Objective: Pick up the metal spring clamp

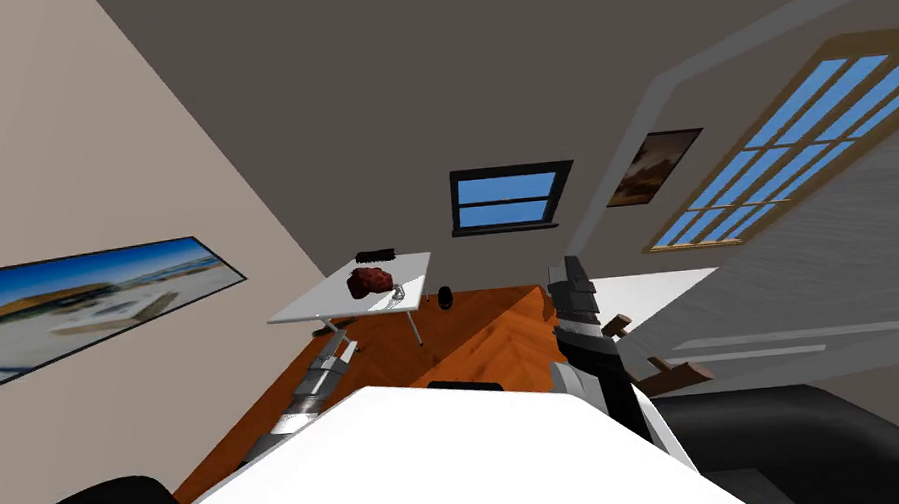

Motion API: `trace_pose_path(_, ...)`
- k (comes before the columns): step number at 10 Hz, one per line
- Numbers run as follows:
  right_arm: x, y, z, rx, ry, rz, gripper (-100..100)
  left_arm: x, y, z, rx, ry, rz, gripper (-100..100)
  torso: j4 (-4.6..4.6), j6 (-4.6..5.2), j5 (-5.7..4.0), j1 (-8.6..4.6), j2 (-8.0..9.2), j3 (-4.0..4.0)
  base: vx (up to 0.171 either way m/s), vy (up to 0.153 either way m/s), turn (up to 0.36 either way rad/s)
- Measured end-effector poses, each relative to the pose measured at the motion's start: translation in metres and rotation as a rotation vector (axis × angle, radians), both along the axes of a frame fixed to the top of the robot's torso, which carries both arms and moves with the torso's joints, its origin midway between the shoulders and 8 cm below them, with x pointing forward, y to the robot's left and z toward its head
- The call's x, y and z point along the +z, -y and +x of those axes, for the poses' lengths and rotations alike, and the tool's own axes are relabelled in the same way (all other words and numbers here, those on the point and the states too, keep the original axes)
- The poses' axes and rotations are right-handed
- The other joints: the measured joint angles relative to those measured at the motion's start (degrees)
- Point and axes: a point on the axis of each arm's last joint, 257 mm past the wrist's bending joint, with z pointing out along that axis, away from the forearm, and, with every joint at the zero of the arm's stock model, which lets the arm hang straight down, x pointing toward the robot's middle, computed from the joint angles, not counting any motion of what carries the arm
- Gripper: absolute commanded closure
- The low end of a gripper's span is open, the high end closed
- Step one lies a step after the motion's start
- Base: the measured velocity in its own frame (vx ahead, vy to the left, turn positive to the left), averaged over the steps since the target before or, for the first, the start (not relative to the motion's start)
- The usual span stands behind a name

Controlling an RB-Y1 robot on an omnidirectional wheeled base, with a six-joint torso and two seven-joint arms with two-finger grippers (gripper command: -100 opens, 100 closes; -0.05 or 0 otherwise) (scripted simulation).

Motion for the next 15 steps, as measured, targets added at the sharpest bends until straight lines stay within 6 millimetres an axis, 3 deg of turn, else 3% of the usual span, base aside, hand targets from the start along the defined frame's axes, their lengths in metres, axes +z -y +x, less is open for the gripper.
trace_pose_path(6,0.0,0.0,0.0,0.0,0.0,0.0,0,-0.073,-0.047,-0.066,0.086,-0.256,-0.083,-100,-0.03,-0.02,0.0,0.03,-0.14,-0.08,0.06,-0.027,-0.25)
trace_pose_path(7,0.0,0.0,0.0,0.0,0.0,0.0,0,-0.085,-0.063,-0.087,0.108,-0.308,-0.092,-100,-0.04,0.03,0.0,0.03,-0.16,-0.09,0.067,-0.009,-0.16)
trace_pose_path(10,0.0,0.0,0.0,0.0,0.0,0.0,0,-0.104,-0.086,-0.12,0.158,-0.406,-0.135,-100,-0.05,-0.03,0.0,0.06,-0.23,-0.13,0.1,-0.017,-0.31)
trace_pose_path(14,0.0,0.0,0.0,0.0,0.0,0.0,0,-0.124,-0.116,-0.179,0.242,-0.544,-0.187,-100,-0.06,-0.04,0.02,0.12,-0.27,-0.16,0.1,0.007,-0.25)
trace_pose_path(15,0.0,0.0,0.0,0.0,0.0,0.0,0,-0.129,-0.125,-0.203,0.27,-0.584,-0.2,-100,-0.06,0.01,0.01,0.08,-0.28,-0.16,0.085,0.01,-0.171)
